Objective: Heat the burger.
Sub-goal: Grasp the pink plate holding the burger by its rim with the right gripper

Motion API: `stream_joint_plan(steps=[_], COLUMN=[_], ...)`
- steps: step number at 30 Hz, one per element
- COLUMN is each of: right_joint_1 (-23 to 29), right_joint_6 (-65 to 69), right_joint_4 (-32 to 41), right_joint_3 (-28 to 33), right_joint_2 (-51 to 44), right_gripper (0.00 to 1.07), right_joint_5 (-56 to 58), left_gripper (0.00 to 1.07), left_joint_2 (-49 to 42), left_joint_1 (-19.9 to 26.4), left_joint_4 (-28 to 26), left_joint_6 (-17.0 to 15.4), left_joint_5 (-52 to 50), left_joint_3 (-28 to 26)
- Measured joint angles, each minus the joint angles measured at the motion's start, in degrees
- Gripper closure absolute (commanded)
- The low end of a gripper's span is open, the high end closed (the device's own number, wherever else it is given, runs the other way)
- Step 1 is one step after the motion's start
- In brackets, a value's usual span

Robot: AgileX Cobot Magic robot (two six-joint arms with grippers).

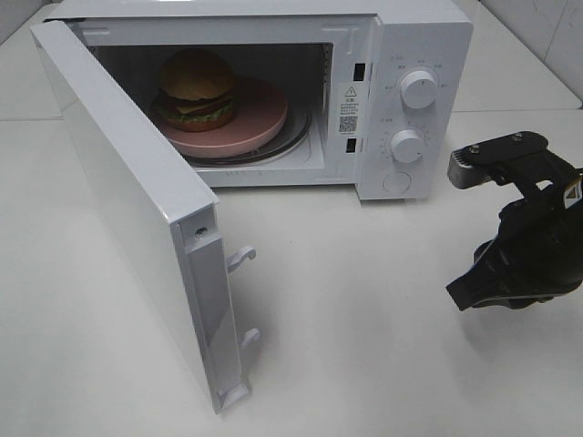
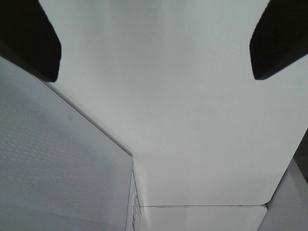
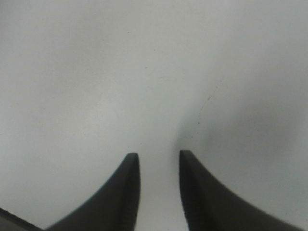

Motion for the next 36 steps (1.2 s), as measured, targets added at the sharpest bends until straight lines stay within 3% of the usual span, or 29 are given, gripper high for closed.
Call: stream_joint_plan(steps=[2,3,4,7,17,27,36], right_joint_1=[0.0,0.0,0.0,0.0,0.0,0.0,0.0], right_joint_6=[-5.0,-5.0,-7.8,-11.8,-28.8,-33.5,-43.0], right_joint_4=[0.1,0.1,0.1,0.7,3.0,3.6,3.7], right_joint_3=[-1.0,-1.0,-1.5,-1.8,-1.8,-1.8,-1.8], right_joint_2=[0.0,0.0,0.0,0.0,0.0,0.0,0.0], right_gripper=[0.32,0.32,0.17,0.06,0.08,0.1,0.3], right_joint_5=[1.7,1.7,2.6,3.0,6.4,7.9,9.2], left_gripper=[0.06,0.06,0.06,0.06,0.06,0.06,0.06], left_joint_2=[0.0,0.0,0.0,0.0,0.0,0.0,0.0], left_joint_1=[0.0,0.0,0.0,0.0,0.0,0.0,0.0], left_joint_4=[0.0,0.0,0.0,0.0,0.0,0.0,0.0], left_joint_6=[0.0,0.0,0.0,0.0,0.0,0.0,0.0], left_joint_5=[0.0,0.0,0.0,0.0,0.0,0.0,0.0], left_joint_3=[0.0,0.0,0.0,0.0,0.0,0.0,0.0])
